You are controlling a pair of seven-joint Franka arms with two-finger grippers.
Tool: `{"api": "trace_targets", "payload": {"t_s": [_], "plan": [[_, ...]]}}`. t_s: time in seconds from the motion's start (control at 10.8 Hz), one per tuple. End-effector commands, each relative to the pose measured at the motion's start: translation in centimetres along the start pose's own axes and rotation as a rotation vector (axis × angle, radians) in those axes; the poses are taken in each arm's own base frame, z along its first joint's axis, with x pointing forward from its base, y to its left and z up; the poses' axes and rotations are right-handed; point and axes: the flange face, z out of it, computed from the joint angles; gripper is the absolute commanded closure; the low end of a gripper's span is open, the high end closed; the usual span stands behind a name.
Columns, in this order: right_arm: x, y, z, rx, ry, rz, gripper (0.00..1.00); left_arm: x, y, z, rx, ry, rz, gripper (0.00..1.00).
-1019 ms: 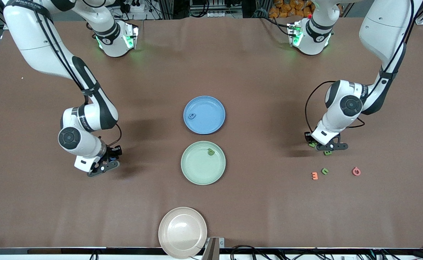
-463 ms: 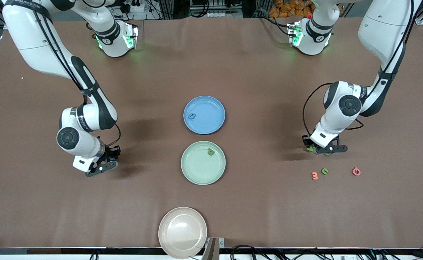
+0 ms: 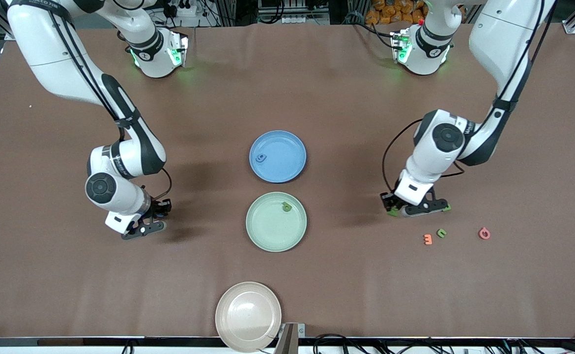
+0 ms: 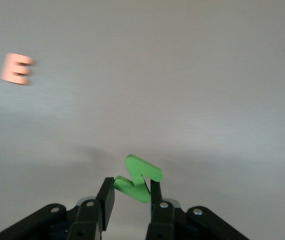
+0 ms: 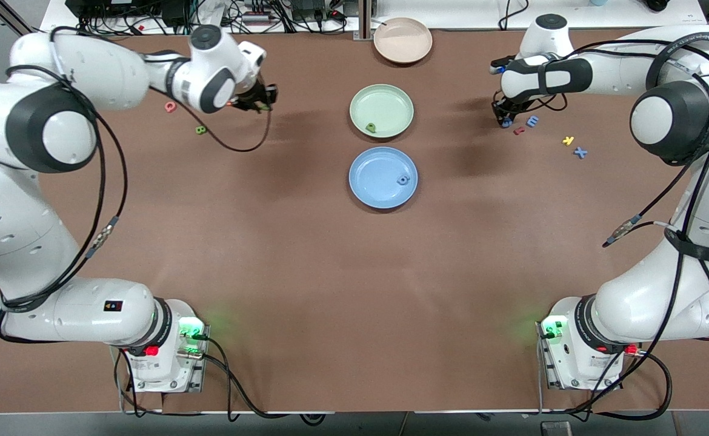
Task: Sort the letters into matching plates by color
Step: 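Grasp the green N with the left gripper while the right gripper grasps the blue G, then drop the N on the green plate while the right gripper drops the G on blue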
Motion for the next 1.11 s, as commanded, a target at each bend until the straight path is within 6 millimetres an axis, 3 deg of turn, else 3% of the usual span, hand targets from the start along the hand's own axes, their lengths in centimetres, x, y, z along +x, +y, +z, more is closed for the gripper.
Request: {"api": "trace_targets", "payload": {"t_s": [0.0,0.19,0.37,0.56,0.83,0.93,1.02], "plan": [[0.5,-3.8,-1.6,0.022,0.005,0.090,1.00,-1.6,9.9,1.4,-0.082,0.003,-0.126,1.00],[0.6,-7.0,-1.9,0.042,0.006,0.143,1.00,-3.8,16.2,2.5,-0.137,-0.007,-0.186,1.00],[0.5,-10.2,-2.1,0.064,0.001,0.187,1.00,-5.3,20.4,2.7,-0.179,-0.009,-0.221,1.00],[0.1,-13.5,-2.3,0.084,-0.017,0.233,1.00,-5.6,22.8,2.7,-0.218,-0.003,-0.236,1.00],[-1.1,-19.1,-3.1,0.113,-0.071,0.292,1.00,-5.2,24.5,2.6,-0.286,0.019,-0.249,1.00],[-1.5,-20.8,-3.4,0.118,-0.092,0.307,1.00,-5.5,24.7,2.6,-0.295,0.018,-0.261,0.28],[-2.0,-22.7,-3.8,0.126,-0.105,0.332,1.00,-5.0,24.1,3.1,-0.275,0.044,-0.241,0.00]]}}
